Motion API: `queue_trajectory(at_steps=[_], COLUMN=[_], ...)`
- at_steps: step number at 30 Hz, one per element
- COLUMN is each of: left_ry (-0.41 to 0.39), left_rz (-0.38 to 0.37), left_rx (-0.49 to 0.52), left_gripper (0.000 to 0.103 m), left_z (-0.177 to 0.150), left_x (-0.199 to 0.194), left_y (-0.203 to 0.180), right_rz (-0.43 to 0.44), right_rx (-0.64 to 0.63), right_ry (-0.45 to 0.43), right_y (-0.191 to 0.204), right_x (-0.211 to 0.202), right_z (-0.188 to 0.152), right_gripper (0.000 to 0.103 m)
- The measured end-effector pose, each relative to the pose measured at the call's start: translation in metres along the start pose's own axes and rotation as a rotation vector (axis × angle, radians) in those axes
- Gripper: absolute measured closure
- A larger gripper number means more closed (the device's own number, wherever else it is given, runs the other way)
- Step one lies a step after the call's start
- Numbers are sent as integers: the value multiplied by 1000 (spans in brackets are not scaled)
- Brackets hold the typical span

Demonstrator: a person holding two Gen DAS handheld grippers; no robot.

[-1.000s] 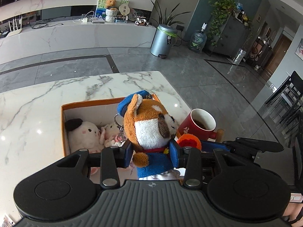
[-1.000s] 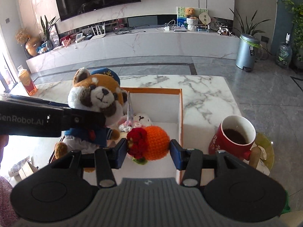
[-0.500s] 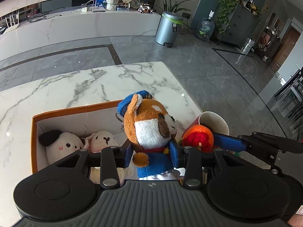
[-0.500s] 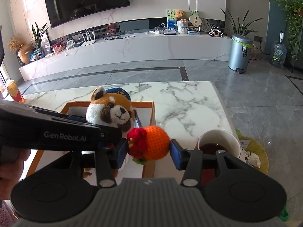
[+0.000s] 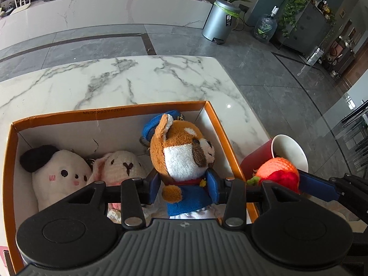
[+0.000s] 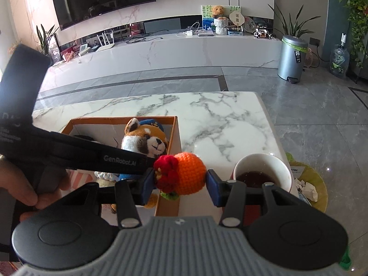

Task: Organize objects
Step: 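Carry the plush dog and orange ball over the box and lower them, then release the plush dog and orange ball into the box with both tools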

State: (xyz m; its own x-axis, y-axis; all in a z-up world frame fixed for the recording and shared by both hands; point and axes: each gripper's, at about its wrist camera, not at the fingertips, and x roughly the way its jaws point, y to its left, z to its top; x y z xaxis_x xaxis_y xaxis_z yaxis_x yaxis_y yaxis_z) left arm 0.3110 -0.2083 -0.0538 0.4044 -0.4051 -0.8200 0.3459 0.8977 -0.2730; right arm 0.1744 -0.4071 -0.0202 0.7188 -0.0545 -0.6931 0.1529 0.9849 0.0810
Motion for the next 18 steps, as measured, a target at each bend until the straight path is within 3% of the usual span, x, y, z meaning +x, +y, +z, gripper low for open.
queue_trajectory(at_steps=[6, 10, 18], left_ry=[-54, -63, -121], left_rz=[-5, -23, 32], left_rx=[8, 11, 76], left_gripper=[40, 42, 67], left_z=[3, 3, -9], left_x=[-15, -34, -76], left_y=[1, 4, 25], right_rz=[-8, 0, 69], right_rx=[-17, -32, -113], right_ry=[-4, -20, -13], right_y=[4, 12, 44], right_x=[-1, -12, -13], right_z=[2, 4, 7], right_gripper=[52, 52, 52])
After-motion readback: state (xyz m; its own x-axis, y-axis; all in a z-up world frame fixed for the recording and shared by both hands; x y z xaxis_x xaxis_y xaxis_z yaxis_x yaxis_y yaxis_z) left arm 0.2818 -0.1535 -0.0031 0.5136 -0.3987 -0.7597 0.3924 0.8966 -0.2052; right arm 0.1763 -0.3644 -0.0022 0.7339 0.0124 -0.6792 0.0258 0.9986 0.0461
